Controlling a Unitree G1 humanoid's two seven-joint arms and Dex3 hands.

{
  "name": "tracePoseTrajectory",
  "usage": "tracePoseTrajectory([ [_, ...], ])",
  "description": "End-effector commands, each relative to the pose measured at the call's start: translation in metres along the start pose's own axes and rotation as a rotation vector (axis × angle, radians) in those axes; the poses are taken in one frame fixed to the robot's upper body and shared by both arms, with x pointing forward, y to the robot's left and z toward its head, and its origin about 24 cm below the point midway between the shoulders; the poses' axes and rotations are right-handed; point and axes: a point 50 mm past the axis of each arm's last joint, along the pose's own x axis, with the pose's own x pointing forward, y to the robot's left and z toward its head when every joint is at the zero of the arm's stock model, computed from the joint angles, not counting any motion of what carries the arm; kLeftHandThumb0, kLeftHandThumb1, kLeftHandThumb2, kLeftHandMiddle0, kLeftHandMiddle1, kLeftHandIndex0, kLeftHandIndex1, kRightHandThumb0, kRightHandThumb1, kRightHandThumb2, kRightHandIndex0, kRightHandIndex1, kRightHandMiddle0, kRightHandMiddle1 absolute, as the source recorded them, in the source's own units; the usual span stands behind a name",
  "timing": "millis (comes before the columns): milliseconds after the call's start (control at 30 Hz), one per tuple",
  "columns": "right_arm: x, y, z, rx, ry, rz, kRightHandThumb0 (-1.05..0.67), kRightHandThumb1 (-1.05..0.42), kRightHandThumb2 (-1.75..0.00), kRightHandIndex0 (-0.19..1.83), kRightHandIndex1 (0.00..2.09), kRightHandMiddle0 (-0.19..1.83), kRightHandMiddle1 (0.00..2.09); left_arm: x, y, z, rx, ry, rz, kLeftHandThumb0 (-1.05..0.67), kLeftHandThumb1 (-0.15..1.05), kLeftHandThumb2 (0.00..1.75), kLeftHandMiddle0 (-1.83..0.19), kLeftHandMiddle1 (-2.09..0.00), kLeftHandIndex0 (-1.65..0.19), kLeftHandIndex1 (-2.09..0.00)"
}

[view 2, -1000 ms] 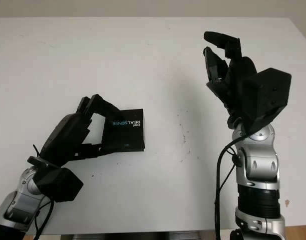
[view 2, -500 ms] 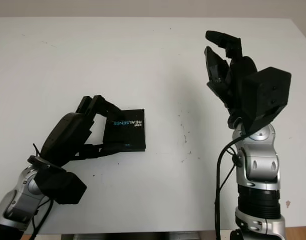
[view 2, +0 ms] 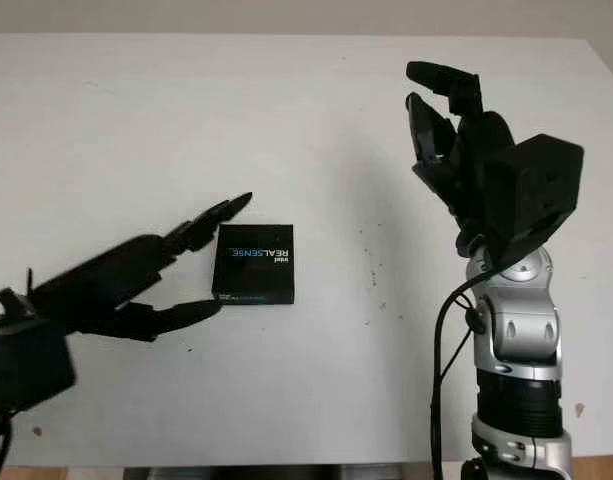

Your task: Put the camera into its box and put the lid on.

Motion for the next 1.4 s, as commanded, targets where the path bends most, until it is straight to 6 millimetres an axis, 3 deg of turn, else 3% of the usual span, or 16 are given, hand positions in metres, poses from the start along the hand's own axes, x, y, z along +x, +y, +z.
tracePoseTrajectory([
  [0, 0.001, -0.001, 0.003, -0.006, -0.019, 0.002, -0.59, -1.05, -0.58, 0.11, 0.36, -0.19, 1.07, -0.005, 0.018, 0.012, 0.0, -0.071, 0.053, -0.82, 1.05, 0.52, 0.19, 0.0, 0.19, 0.0],
  [167, 0.001, 0.0, 0.002, -0.002, -0.015, -0.004, -0.59, -1.05, -0.58, 0.11, 0.39, -0.19, 1.08, -0.01, 0.038, 0.015, -0.018, -0.123, 0.183, -0.87, 1.05, 0.6, 0.19, 0.0, 0.19, 0.0],
  [267, 0.002, -0.001, 0.002, -0.003, -0.02, -0.001, -0.59, -1.05, -0.58, 0.11, 0.39, -0.19, 1.07, -0.005, 0.042, 0.005, -0.098, -0.17, 0.318, -0.84, 1.05, 0.62, 0.19, 0.0, 0.19, 0.0],
  [467, 0.004, 0.002, 0.001, 0.024, -0.025, 0.026, -0.6, -1.05, -0.58, 0.07, 0.4, -0.19, 1.0, 0.027, 0.036, -0.015, -0.459, -0.262, 0.59, -0.82, 1.05, 0.59, 0.19, 0.0, 0.19, 0.0],
  [567, 0.004, 0.007, 0.0, 0.042, -0.025, 0.018, -0.61, -1.05, -0.57, 0.07, 0.4, -0.19, 0.99, 0.038, 0.033, -0.016, -0.54, -0.276, 0.664, -0.82, 1.05, 0.62, 0.19, 0.0, 0.19, 0.0],
  [667, 0.002, 0.02, 0.0, 0.086, -0.035, 0.037, -0.62, -1.05, -0.57, 0.02, 0.38, -0.19, 0.88, 0.051, 0.028, -0.024, -0.655, -0.263, 0.684, -0.82, 1.05, 0.66, 0.19, 0.0, 0.19, 0.0],
  [900, -0.002, 0.048, -0.005, 0.137, -0.066, 0.105, -0.7, -1.05, -0.66, -0.19, 0.05, -0.19, 0.07, 0.067, 0.014, -0.051, -0.726, -0.166, 0.673, -0.8, 1.05, 0.69, 0.19, 0.0, 0.19, 0.0],
  [1367, -0.009, 0.073, -0.039, 0.151, -0.01, 0.138, -0.84, -1.05, -0.74, -0.19, 0.0, -0.19, 0.0, 0.078, 0.002, -0.071, -0.743, -0.106, 0.656, -0.81, 1.05, 0.65, 0.19, 0.0, 0.19, 0.0],
])
